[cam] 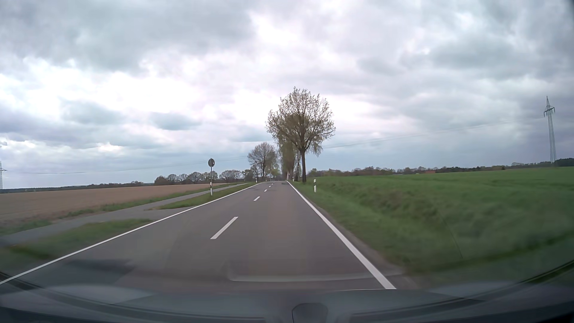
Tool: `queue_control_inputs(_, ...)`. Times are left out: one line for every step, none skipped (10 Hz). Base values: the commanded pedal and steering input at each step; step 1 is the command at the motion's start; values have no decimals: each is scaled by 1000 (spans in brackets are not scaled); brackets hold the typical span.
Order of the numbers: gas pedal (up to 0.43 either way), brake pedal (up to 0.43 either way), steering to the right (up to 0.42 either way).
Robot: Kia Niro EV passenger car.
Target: Follow the waypoints while adhering to traffic rules and regulations
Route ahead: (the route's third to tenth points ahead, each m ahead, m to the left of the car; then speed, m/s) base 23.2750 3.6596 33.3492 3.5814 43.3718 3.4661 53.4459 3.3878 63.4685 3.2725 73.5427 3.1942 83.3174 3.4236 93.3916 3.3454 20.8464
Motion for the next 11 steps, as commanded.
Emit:
queue_control_inputs(118, 0, -5)
queue_control_inputs(118, 0, -5)
queue_control_inputs(118, 0, -5)
queue_control_inputs(118, 0, -5)
queue_control_inputs(110, 0, -5)
queue_control_inputs(110, 0, -5)
queue_control_inputs(98, 0, -5)
queue_control_inputs(98, 0, -5)
queue_control_inputs(98, 0, -5)
queue_control_inputs(98, 0, -5)
queue_control_inputs(87, 0, -5)
